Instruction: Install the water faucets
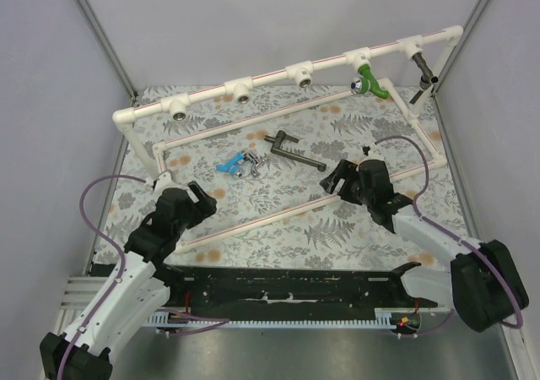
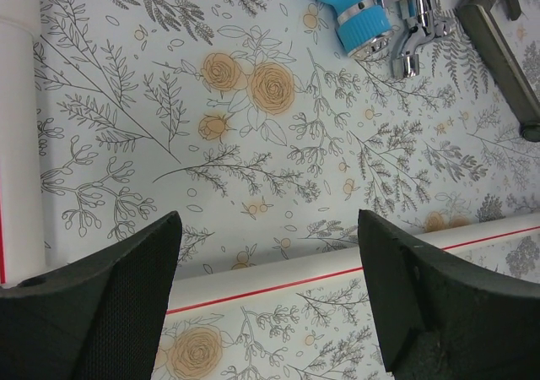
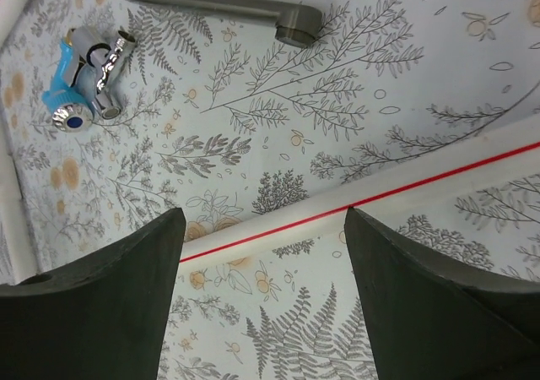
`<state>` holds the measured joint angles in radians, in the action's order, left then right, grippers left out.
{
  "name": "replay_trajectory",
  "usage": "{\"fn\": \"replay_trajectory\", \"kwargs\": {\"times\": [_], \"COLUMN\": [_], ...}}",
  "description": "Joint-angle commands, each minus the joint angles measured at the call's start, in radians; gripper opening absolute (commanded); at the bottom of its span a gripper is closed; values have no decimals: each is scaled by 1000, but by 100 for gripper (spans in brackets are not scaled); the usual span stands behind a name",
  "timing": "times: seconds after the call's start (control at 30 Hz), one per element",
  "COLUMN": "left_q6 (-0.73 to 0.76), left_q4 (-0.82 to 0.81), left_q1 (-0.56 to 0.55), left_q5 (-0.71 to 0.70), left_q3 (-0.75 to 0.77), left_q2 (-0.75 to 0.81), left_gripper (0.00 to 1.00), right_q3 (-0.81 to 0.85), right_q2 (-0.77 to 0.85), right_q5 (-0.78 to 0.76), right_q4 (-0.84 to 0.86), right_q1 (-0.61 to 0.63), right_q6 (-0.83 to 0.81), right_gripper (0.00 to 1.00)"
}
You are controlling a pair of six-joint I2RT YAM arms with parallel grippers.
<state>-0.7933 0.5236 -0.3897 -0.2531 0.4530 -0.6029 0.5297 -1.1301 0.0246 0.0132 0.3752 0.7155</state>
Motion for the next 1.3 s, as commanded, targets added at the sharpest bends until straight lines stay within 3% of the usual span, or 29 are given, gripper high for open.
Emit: {"fn": "replay_trajectory", "kwargs": {"times": [0.0, 0.27, 0.5, 0.7, 0.9, 1.1, 1.27], "left_q6": [37, 42, 51, 63, 37, 45, 49], "left_q4": [-51, -63, -103, -105, -117, -112, -96], "left_q1": [-3, -3, -2, -3, -3, -3, -2], "left_q5": [17, 34, 67, 72, 60, 72, 64], "left_q3": [21, 16, 6, 13, 9, 23, 19], "left_q2": [5, 15, 0, -11, -41, -86, -80], "left_gripper": [88, 88, 87, 87, 87, 87, 87], "right_q3": [27, 46, 113, 239, 387, 559, 699], "right_q2": [-98, -264, -367, -486, -648, -812, -922], "right_q5": [-72, -136, -215, -134, -69, -121, -244], "right_q4": [198, 344, 364, 401, 459, 446, 325], "right_q1": [54, 109, 145, 172, 240, 335, 407], "right_q6": [5, 35, -51, -152, -151, -188, -240], "right_gripper": [83, 78, 75, 75, 71, 70, 70]}}
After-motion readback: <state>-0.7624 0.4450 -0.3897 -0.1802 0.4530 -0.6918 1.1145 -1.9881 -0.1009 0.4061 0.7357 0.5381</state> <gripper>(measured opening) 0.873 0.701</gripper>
